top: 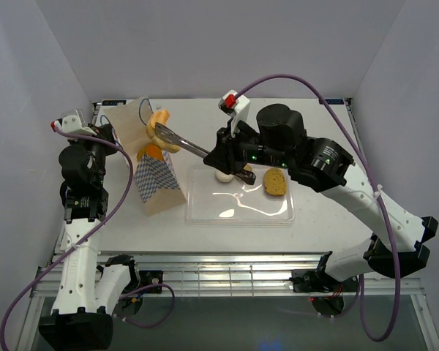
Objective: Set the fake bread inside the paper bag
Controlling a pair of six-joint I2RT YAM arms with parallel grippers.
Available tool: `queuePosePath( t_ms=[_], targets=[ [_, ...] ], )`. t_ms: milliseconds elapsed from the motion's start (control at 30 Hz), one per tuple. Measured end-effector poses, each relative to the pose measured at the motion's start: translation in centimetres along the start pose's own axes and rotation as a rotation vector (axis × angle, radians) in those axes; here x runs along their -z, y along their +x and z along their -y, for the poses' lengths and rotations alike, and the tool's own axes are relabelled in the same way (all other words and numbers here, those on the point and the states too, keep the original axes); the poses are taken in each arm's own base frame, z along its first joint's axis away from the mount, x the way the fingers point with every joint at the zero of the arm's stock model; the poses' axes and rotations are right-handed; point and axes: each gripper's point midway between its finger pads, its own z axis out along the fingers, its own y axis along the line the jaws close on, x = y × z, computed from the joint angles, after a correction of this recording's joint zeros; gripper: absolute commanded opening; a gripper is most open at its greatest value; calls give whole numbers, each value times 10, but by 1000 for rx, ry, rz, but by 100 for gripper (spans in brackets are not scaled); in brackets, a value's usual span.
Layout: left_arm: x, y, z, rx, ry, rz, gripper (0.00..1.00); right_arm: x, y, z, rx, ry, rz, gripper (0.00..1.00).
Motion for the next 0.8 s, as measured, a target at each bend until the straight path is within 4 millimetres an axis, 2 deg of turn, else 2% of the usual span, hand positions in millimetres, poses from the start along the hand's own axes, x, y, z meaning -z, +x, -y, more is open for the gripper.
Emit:
queuePosePath(
  t_ms=[233, 500, 800],
  targets=[
    [0, 0, 0, 0, -1, 0, 0, -25, -21, -13, 36, -75, 35, 8],
    [0, 0, 0, 0, -1, 0, 0, -67, -24, -15, 46, -108, 22, 8],
    [0, 0, 0, 4, -1, 0, 0, -92, -21, -7, 52, -105, 15, 8]
  ],
)
